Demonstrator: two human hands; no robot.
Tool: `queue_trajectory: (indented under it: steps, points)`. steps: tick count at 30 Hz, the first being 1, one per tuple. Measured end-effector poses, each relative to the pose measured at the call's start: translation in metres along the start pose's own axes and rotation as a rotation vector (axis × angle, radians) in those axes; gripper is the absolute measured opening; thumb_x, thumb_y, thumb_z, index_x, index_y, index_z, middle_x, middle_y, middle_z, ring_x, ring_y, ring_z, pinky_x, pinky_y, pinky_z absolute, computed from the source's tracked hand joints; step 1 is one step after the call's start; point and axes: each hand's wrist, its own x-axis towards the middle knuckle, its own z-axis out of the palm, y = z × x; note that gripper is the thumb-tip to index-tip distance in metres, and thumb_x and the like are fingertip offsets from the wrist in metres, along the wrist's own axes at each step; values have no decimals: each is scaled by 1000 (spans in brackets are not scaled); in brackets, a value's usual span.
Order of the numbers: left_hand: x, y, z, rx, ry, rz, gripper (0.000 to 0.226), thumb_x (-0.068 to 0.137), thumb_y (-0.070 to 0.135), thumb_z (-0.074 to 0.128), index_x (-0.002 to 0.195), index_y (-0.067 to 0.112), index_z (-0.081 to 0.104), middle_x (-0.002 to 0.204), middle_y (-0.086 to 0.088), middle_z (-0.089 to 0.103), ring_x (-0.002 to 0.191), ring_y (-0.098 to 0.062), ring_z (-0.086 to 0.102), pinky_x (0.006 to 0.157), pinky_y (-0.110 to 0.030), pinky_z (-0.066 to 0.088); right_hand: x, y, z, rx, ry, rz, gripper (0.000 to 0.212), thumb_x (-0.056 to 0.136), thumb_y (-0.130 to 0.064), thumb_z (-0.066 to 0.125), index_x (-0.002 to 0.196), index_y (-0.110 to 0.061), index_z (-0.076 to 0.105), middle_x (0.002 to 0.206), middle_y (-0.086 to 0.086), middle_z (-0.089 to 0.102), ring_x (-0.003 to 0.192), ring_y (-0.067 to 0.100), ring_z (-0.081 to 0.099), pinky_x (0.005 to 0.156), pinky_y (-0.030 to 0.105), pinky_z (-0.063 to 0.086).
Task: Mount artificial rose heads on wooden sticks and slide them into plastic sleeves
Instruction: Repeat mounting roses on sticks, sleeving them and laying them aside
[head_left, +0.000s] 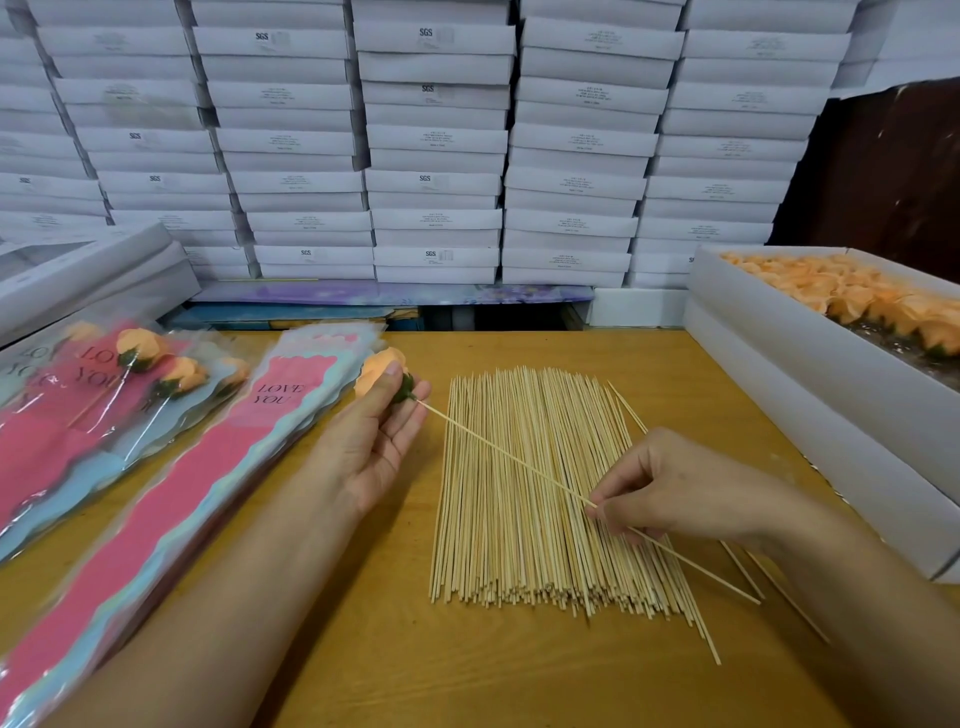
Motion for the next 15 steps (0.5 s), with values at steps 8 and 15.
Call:
queue_trajectory:
  steps: [8, 15]
  points:
    - [1, -2, 1, -5, -14, -9, 24, 85, 13, 72, 106, 2, 67, 90, -12, 78, 81, -18, 77, 57, -26, 61, 3, 3, 1, 3, 1, -1, 18, 90, -12, 69, 76, -8, 79, 63, 4, 67, 56, 6, 54, 62, 22, 47]
    - [1, -3, 1, -8, -21, 1, 39, 71, 14, 76, 106, 1, 67, 90, -12, 78, 80, -18, 77, 58, -26, 61, 6, 6, 2, 31, 28, -17, 15, 89, -11, 70, 79, -12, 80, 60, 4, 67, 53, 8, 51, 54, 19, 44]
